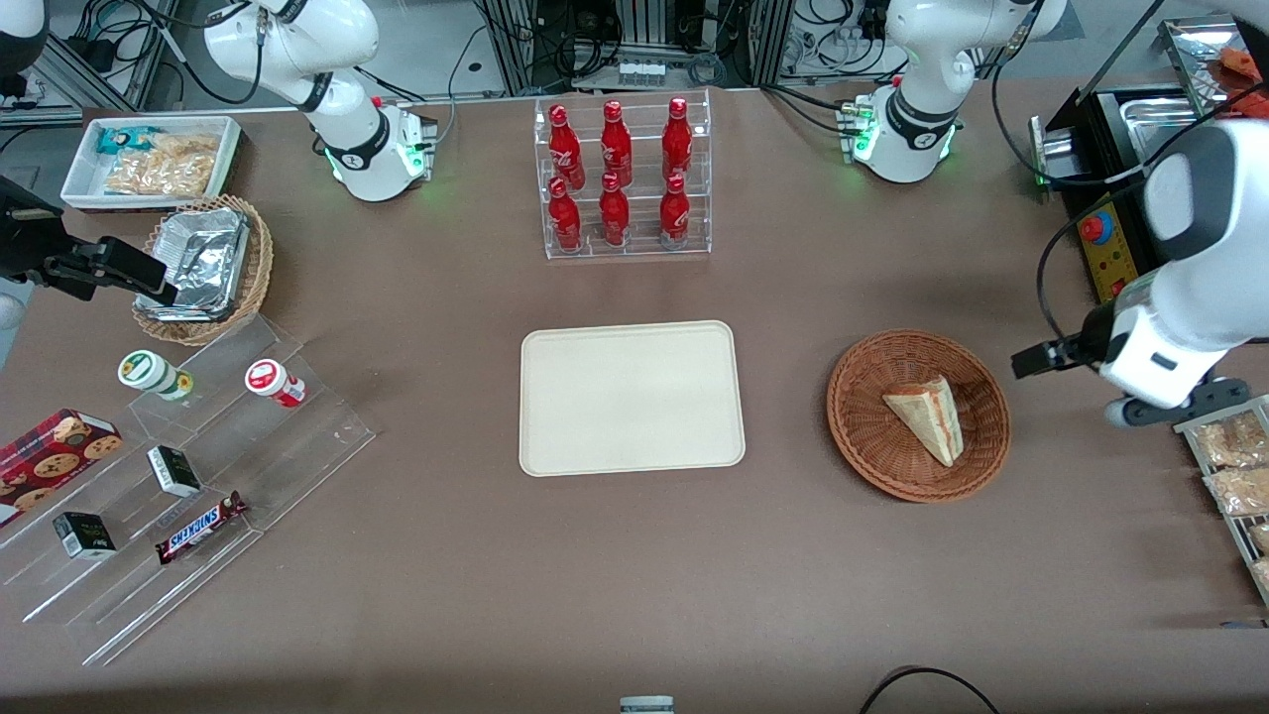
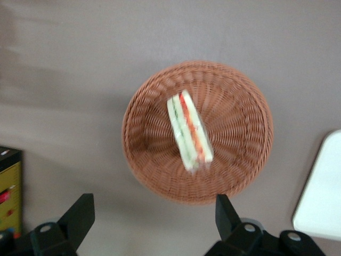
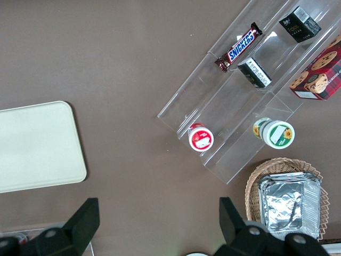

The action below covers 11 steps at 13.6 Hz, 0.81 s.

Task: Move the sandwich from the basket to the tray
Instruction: 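Move the left gripper over the wrapped sandwich in the wicker basket, then lower the open left gripper around the sandwich and close it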

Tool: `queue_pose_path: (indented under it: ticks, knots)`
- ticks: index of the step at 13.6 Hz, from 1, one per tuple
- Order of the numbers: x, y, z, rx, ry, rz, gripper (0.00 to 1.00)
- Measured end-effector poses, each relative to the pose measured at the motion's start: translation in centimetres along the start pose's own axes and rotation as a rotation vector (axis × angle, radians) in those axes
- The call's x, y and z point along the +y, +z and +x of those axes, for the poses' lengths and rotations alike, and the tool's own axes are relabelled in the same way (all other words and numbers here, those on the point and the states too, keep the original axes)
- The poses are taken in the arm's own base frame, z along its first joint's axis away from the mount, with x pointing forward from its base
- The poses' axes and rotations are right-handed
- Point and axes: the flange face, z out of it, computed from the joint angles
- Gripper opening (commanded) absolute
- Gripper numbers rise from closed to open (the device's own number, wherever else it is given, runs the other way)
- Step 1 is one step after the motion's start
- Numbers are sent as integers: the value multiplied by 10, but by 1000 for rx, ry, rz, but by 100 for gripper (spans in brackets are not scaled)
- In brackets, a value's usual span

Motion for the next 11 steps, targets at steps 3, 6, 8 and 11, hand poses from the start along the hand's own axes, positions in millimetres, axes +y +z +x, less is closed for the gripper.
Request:
queue_pose_path:
  ticks: [3, 6, 8, 11]
  knots:
    - [10, 59, 6, 24, -108, -16, 100]
    - [30, 91, -4, 31, -169, -47, 100]
    - [48, 103, -15, 30, -180, -53, 100]
    - [49, 125, -30, 7, -181, -39, 100]
